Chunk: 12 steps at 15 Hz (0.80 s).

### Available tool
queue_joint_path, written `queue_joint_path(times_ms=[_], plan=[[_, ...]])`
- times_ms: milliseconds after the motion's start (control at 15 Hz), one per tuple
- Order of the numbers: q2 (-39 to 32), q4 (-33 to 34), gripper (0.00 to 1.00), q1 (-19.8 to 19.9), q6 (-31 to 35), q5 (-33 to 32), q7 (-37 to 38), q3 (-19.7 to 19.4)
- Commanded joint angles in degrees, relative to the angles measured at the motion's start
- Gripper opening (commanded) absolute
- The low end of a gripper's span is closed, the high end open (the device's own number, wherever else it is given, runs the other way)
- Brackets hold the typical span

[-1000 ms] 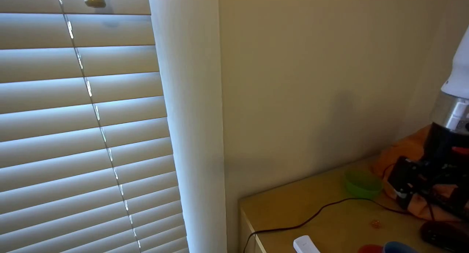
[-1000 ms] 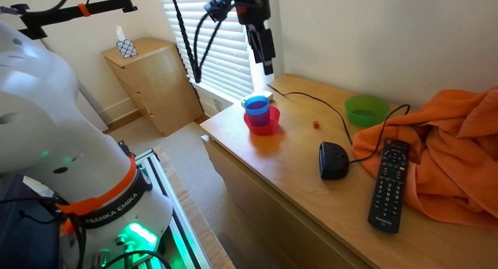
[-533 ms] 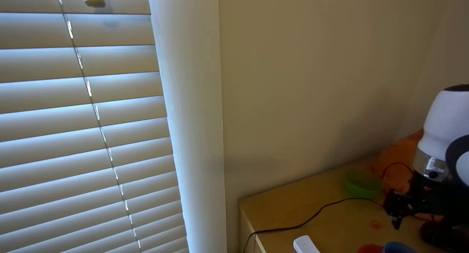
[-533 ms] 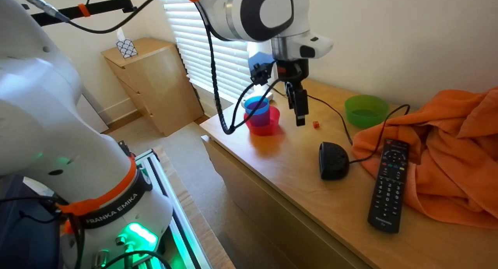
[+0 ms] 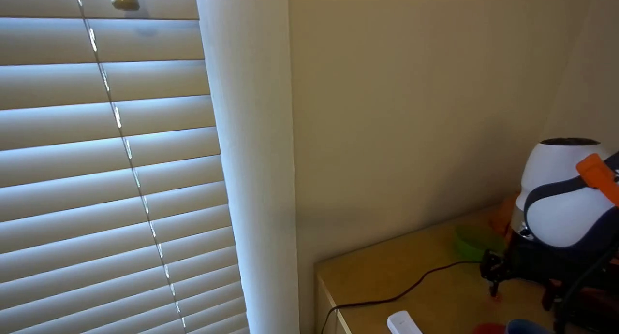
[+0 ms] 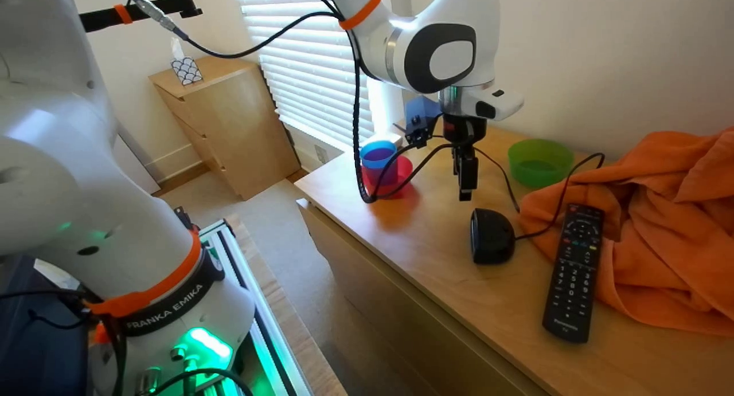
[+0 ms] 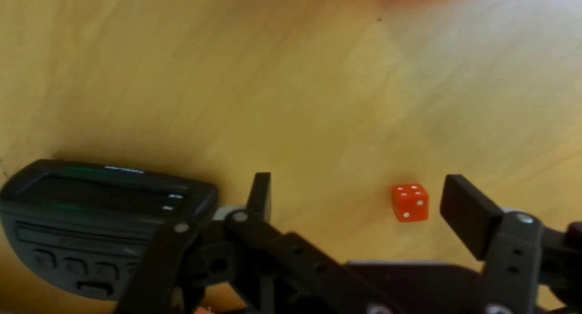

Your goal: Pick up the red dice and put it in the blue cup

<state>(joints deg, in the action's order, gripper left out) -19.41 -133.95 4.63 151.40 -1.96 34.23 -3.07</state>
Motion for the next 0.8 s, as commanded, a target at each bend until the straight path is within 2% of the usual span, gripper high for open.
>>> queue_joint_path(times_ms=[0, 67, 133, 200, 533, 733], plan=[[-3.1, 4.3, 0.88, -2.9, -1.4, 4.2, -1.4, -1.0], [-3.7, 5.1, 0.82, -3.6, -1.5, 4.4, -1.3, -1.2], [-4.3, 5.8, 0.65, -4.2, -1.7, 4.3, -1.0, -1.6], [-4.9, 6.3, 0.62, -4.7, -2.0, 4.1, -1.0, -2.0], [-6.6, 8.0, 0.23, -6.6, -3.5, 2.8, -0.9, -4.1], [-4.0, 7.1, 0.01, -7.1, -4.8, 2.7, -1.9, -4.2]])
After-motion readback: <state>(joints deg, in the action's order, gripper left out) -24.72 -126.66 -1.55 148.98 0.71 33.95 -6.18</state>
